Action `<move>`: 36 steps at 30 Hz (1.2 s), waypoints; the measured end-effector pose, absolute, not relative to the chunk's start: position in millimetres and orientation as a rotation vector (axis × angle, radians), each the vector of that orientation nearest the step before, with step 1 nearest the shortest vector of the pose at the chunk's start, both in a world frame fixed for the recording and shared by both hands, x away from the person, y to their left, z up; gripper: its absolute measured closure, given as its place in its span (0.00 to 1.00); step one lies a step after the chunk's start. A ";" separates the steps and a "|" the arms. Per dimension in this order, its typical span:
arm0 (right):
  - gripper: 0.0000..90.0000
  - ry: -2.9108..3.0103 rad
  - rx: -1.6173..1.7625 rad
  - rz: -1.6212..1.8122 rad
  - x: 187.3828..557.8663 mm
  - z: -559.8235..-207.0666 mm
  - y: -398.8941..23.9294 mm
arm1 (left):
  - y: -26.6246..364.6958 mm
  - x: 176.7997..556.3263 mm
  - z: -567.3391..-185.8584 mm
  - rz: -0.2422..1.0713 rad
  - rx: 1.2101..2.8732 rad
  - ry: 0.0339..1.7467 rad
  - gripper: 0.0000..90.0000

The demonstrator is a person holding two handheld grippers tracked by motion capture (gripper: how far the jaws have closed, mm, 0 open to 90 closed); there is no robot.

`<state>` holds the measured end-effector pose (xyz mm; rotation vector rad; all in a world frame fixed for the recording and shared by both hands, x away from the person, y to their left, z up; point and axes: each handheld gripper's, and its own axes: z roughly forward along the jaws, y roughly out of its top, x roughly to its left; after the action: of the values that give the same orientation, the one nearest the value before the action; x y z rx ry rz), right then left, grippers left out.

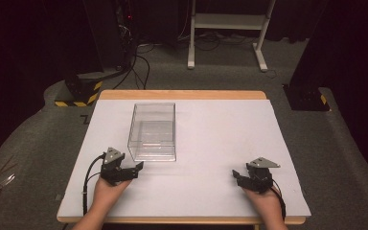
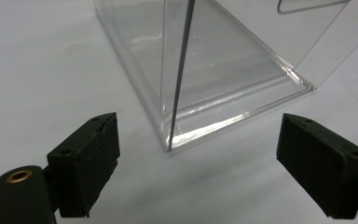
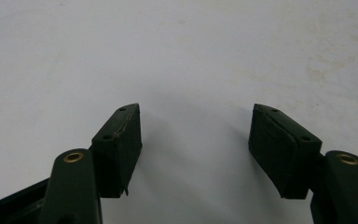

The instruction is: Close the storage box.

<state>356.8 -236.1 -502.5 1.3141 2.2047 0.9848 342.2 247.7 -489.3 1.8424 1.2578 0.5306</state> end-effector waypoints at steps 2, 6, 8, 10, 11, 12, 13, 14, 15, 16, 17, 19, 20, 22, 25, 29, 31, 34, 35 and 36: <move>0.39 2.204 1.314 0.983 356.7 -502.4 -236.0 | 253.1 338.1 -489.1 0.543 1.852 1.259 0.15; 0.39 2.202 1.318 0.980 356.3 -502.5 -235.2 | 271.4 327.4 -487.3 0.572 1.856 1.270 0.16; 0.39 2.202 1.315 0.976 356.3 -502.5 -235.0 | 279.3 323.8 -486.9 0.593 1.861 1.280 0.16; 0.39 2.201 1.313 0.974 356.3 -502.5 -234.9 | 287.3 320.9 -487.3 0.598 1.857 1.295 0.16; 0.39 2.202 1.309 0.971 356.3 -502.5 -234.9 | 291.3 319.7 -487.7 0.602 1.858 1.302 0.16; 0.39 2.202 1.310 0.970 356.2 -502.5 -234.7 | 294.8 318.6 -488.2 0.603 1.855 1.311 0.16; 0.39 2.202 1.310 0.969 356.2 -502.5 -234.5 | 298.4 317.8 -488.5 0.604 1.857 1.318 0.16; 0.39 2.203 1.308 0.968 356.2 -502.5 -234.5 | 301.3 317.0 -489.1 0.609 1.853 1.328 0.16; 0.39 2.201 1.313 0.968 355.9 -502.5 -234.2 | 304.5 316.9 -489.8 0.612 1.852 1.334 0.16; 0.39 2.203 1.305 0.966 356.2 -502.6 -234.4 | 306.9 316.8 -490.6 0.611 1.850 1.345 0.16; 0.39 2.202 1.309 0.966 356.0 -502.6 -234.1 | 309.6 317.6 -491.6 0.620 1.857 1.352 0.16; 0.39 2.201 1.309 0.965 356.0 -502.6 -234.1 | 313.9 320.7 -494.3 0.612 1.861 1.386 0.16; 0.39 2.201 1.308 0.965 356.0 -502.6 -234.1 | 315.9 323.5 -495.9 0.617 1.868 1.404 0.16; 0.39 2.202 1.308 0.965 355.9 -502.6 -234.1 | 317.1 327.6 -497.6 0.621 1.889 1.422 0.17; 0.39 2.201 1.309 0.966 356.0 -502.6 -234.1 | 314.6 335.1 -501.3 0.634 1.945 1.442 0.16; 0.39 2.202 1.307 0.969 356.1 -502.6 -234.6 | 314.2 340.4 -505.1 0.614 1.964 1.480 0.13; 0.39 2.203 1.304 0.968 356.1 -502.6 -234.4 | 312.4 340.4 -507.0 0.618 1.958 1.480 0.10; 0.39 2.203 1.304 0.967 356.1 -502.7 -234.4 | 312.5 339.3 -508.2 0.628 1.944 1.475 0.09; 0.39 2.203 1.304 0.967 356.1 -502.7 -234.4 | 312.3 338.1 -508.6 0.630 1.939 1.477 0.09; 0.39 2.202 1.308 0.966 355.9 -502.7 -234.1 | 311.9 337.8 -508.8 0.633 1.936 1.479 0.09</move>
<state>355.9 -234.1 -502.7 1.3076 2.2022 0.9656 337.8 311.9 -508.8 1.9356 1.4793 0.6334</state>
